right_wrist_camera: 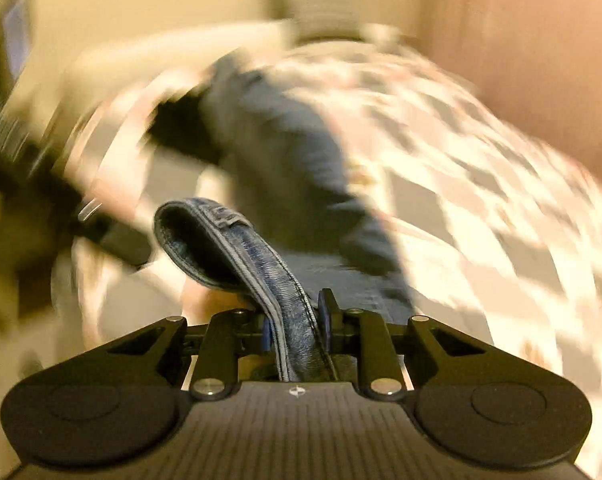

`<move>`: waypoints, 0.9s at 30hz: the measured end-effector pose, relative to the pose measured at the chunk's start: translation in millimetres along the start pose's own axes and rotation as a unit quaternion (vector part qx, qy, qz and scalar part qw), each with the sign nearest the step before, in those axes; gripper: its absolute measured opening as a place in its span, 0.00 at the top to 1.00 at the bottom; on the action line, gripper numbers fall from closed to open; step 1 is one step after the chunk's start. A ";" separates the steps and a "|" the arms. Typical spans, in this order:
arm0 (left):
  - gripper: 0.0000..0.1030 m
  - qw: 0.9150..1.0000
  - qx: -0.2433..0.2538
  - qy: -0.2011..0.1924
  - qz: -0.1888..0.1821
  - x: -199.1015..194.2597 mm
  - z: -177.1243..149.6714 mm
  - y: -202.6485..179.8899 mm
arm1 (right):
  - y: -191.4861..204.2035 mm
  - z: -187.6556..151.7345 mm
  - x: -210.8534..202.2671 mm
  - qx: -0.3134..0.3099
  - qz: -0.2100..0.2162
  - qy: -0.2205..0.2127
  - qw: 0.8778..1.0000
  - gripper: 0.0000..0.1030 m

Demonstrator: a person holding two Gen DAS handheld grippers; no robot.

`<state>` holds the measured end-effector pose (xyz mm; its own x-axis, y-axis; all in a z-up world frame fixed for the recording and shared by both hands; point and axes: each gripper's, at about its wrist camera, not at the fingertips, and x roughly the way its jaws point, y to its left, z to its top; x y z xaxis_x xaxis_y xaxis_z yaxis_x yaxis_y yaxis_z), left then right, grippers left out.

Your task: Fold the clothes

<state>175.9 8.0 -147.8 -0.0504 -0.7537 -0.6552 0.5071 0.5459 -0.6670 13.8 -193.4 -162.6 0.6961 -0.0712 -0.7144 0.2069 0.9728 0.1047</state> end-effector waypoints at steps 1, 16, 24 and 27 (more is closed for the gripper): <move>0.72 1.000 0.012 -0.006 0.009 -5.0 1.8 0.0 | -14.3 2.6 -9.0 0.059 0.003 -0.004 0.998 0.79; 0.39 0.935 -0.350 0.032 -0.049 141.8 -65.7 95.7 | -118.7 4.6 -50.8 0.424 0.095 -0.005 0.901 0.79; 0.36 0.885 -0.441 -0.097 -0.114 150.5 -113.6 82.7 | -162.3 11.8 -41.2 0.422 0.136 0.032 0.896 0.79; 0.28 0.886 -0.428 -0.130 -0.124 129.5 -136.5 65.8 | -175.7 15.9 -37.8 0.419 0.153 0.038 0.894 0.79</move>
<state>85.4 -3.7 -325.0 0.1879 -0.8873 -0.4211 -0.3362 0.3447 -0.8764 -37.8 -365.1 -143.0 0.7661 0.2170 -0.6050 0.4788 0.4354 0.7624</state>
